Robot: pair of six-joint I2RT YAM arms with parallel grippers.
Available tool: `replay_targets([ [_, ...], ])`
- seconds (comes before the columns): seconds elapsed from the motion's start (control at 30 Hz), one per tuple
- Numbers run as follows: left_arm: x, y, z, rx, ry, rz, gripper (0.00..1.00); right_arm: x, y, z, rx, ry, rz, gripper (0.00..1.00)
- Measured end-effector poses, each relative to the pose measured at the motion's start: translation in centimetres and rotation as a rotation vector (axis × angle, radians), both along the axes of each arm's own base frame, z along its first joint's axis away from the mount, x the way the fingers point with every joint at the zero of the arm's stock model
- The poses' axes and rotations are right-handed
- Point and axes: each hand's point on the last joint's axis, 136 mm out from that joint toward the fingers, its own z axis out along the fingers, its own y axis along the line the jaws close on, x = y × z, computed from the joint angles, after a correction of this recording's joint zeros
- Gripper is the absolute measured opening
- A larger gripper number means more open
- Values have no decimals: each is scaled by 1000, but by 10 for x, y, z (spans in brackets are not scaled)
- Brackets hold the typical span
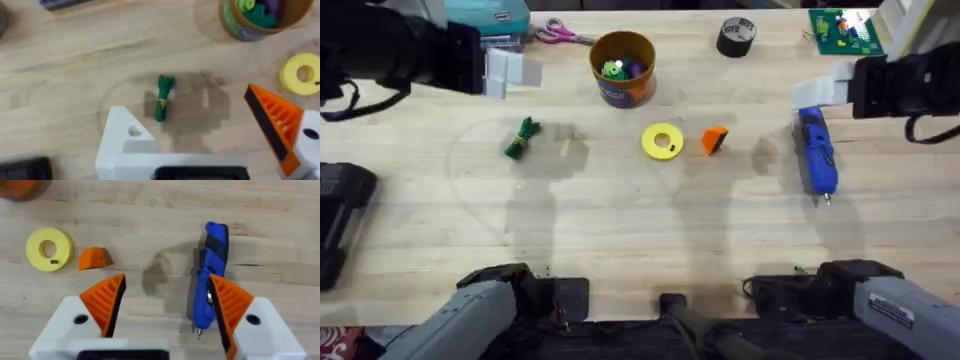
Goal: Pick up the gripper from the table and insert it into the empty holder that is missing its gripper. Then pick up a screw, insert it into the mounting hole, and use the screwdriver to tighten it. Finally, clean up the table by picking up the vegetable and placing it into the bucket.
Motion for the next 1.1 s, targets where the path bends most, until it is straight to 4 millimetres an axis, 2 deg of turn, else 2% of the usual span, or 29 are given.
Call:
replay_targets([
  [0.17,17,-2,16,-65,-88,44,986,0,0,0,0,0,0,998],
  [0.27,19,-7,19,-110,-95,75,986,0,0,0,0,0,0,998],
  [0.33,20,-17,20,-130,-93,61,985,0,0,0,0,0,0,998],
  [0.57,16,-78,23,-181,-89,-79,986,0,0,0,0,1,0,998],
  [0.7,9,-99,33,-199,-114,-132,986,0,0,0,0,0,0,998],
  [0.8,6,-105,40,-208,-138,-149,986,0,0,0,0,0,0,998],
  [0.93,13,-106,49,-216,-185,-148,986,0,0,0,0,0,0,998],
  [1.1,19,-99,53,-189,-215,-113,986,0,0,0,0,1,0,998],
])
